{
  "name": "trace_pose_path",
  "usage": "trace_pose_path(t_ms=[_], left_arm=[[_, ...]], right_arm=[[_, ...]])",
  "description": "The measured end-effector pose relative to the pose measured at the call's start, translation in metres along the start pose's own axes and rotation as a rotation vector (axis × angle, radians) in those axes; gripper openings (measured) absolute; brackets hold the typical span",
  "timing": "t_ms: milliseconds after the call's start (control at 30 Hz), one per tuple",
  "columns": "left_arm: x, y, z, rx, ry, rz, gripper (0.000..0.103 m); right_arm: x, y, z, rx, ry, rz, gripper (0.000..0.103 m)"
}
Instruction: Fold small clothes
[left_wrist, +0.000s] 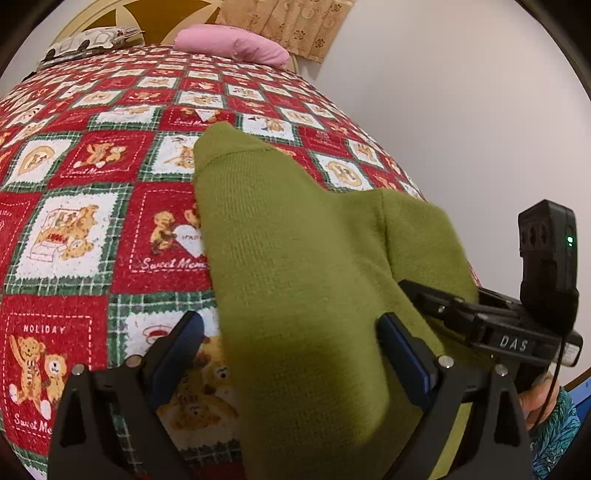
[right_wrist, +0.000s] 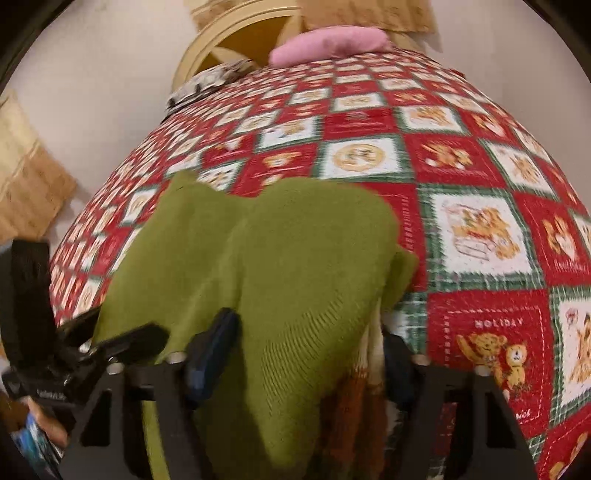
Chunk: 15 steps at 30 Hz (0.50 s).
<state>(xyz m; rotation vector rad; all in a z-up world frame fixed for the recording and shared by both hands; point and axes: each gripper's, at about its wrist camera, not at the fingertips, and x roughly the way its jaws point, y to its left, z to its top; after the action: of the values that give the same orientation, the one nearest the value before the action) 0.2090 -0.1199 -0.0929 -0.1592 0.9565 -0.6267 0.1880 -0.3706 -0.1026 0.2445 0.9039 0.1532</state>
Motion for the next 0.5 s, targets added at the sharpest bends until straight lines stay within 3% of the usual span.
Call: trace_pose_path(t_ms=[200, 333, 500], left_arm=[[-0.002, 0.0, -0.001, -0.003, -0.016, 0.014, 0.088], [-0.003, -0.006, -0.003, 0.022, -0.021, -0.012, 0.065], [-0.004, -0.007, -0.002, 0.022, -0.033, -0.003, 0.062]], right_arm=[[-0.004, 0.012, -0.006, -0.048, -0.045, -0.036, 0.052], [-0.005, 0.028, -0.008, -0.12, -0.064, -0.113, 0.051], [-0.005, 0.028, -0.007, -0.118, -0.069, -0.131, 0.05]])
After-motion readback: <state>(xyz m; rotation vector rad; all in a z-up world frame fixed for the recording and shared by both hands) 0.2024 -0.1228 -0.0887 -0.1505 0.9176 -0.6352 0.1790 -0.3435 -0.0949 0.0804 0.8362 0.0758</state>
